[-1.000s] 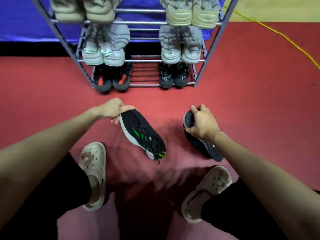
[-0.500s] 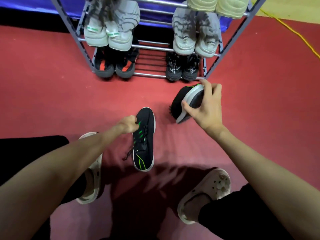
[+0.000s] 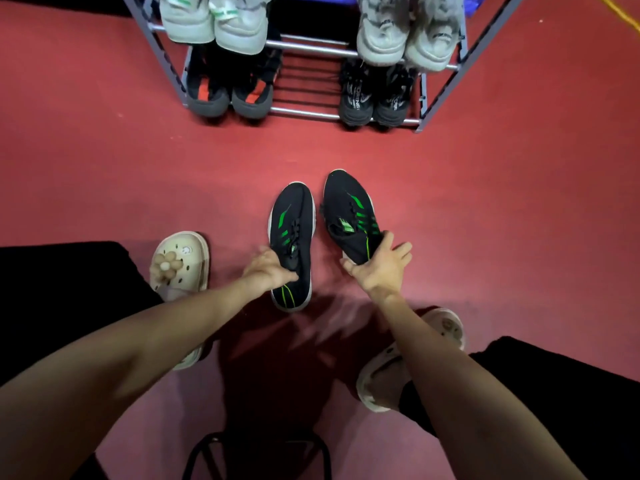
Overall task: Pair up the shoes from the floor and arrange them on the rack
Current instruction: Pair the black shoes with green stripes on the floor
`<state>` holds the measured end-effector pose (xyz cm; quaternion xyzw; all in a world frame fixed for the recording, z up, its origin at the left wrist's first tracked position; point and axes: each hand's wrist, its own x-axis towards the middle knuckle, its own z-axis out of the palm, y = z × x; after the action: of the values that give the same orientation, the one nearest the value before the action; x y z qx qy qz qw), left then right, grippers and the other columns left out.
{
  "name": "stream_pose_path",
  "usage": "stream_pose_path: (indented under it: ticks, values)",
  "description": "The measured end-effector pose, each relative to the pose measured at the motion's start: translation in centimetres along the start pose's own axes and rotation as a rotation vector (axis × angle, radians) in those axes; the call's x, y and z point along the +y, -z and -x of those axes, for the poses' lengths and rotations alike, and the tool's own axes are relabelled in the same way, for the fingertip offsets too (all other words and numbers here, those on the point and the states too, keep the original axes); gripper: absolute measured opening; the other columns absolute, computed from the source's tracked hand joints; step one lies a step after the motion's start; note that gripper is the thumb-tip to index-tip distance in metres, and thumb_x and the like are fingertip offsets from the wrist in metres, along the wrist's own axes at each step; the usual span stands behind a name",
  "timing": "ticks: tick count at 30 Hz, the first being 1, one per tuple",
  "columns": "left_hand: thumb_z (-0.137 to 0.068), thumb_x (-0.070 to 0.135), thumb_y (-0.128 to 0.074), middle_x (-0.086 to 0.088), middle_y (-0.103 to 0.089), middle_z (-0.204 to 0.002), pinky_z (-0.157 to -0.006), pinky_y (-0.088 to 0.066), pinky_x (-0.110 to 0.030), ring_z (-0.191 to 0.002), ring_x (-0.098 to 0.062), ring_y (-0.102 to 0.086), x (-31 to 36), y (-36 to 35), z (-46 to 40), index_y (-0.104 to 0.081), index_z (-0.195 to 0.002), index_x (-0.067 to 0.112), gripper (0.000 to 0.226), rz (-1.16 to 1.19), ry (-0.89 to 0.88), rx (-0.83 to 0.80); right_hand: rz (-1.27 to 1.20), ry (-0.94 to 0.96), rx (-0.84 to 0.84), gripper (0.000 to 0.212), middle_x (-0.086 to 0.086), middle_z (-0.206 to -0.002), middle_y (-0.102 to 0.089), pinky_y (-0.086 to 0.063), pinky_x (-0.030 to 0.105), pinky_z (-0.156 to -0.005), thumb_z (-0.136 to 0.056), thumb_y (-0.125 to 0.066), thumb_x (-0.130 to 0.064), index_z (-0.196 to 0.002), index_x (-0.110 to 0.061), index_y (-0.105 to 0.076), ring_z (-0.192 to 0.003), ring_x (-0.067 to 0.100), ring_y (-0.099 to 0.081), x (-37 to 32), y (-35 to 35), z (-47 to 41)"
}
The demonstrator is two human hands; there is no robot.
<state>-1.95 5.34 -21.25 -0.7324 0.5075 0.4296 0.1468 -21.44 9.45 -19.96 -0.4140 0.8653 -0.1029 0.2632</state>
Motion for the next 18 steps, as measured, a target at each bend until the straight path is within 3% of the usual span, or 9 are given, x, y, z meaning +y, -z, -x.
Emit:
stream_pose_path:
  ticks: [3, 6, 10, 13, 15, 18]
  values:
    - [-0.065, 0.048, -0.081, -0.015, -0.037, -0.145, -0.113, -0.034, -0.033, -0.137, -0.029, -0.038, -0.7, -0.6, 0.0, -0.027, -0.143, 0.002, 0.106, 0.028, 0.055, -0.062, 0.037, 0.019, -0.141, 0.102, 0.014, -0.121, -0.038, -0.042, 0.043, -0.1, -0.052, -0.083, -0.054, -0.131, -0.013, -0.032, -0.118, 0.037, -0.043, 1.5, 0.0, -0.1]
    - [-0.059, 0.044, -0.086, -0.01, -0.038, -0.146, -0.114, -0.034, -0.03, -0.137, -0.024, -0.04, -1.3, -1.2, -0.3, -0.038, -0.142, 0.007, 0.103, 0.085, 0.086, -0.119, 0.149, 0.047, -0.216, 0.094, 0.011, -0.122, -0.045, -0.04, 0.046, -0.1, -0.057, -0.076, -0.061, -0.128, -0.015, -0.036, -0.121, 0.034, -0.048, 2.6, 0.0, -0.4]
    - [-0.058, 0.025, -0.09, -0.004, -0.067, -0.119, -0.094, -0.049, -0.027, -0.108, -0.019, -0.064, -2.0, -2.1, -0.4, -0.061, -0.123, 0.009, 0.072, 0.173, 0.08, -0.167, 0.013, -0.074, -0.236, 0.071, 0.021, -0.13, -0.045, -0.037, 0.042, -0.105, -0.08, -0.069, -0.044, -0.128, -0.002, -0.039, -0.127, 0.04, -0.042, 2.5, -1.1, -1.5]
    - [-0.062, 0.02, -0.088, -0.004, -0.065, -0.092, -0.075, -0.049, -0.03, -0.086, -0.016, -0.061, -2.1, -2.8, -0.3, -0.067, -0.112, 0.006, 0.056, 0.229, 0.106, -0.128, -0.039, -0.186, -0.285, 0.062, 0.025, -0.129, -0.049, -0.032, 0.037, -0.108, -0.084, -0.068, -0.033, -0.124, 0.008, -0.045, -0.13, 0.039, -0.035, 2.5, -2.3, -2.4]
    - [-0.063, 0.023, -0.087, -0.004, -0.065, -0.088, -0.078, -0.053, -0.034, -0.086, -0.017, -0.065, -2.1, -3.2, -0.1, -0.07, -0.106, 0.004, 0.051, 0.243, 0.127, -0.111, -0.033, -0.22, -0.3, 0.061, 0.024, -0.128, -0.052, -0.032, 0.036, -0.107, -0.083, -0.069, -0.034, -0.123, 0.009, -0.051, -0.129, 0.038, -0.036, 2.4, -2.8, -2.7]
    - [-0.061, 0.031, -0.087, -0.007, -0.07, -0.102, -0.082, -0.054, -0.035, -0.098, -0.024, -0.068, -2.4, -3.2, 0.0, -0.069, -0.108, 0.006, 0.056, 0.246, 0.18, -0.116, -0.086, -0.315, -0.316, 0.074, 0.021, -0.133, -0.047, -0.036, 0.034, -0.108, -0.075, -0.077, -0.035, -0.129, 0.005, -0.048, -0.13, 0.036, -0.04, 2.3, -2.8, -3.3]
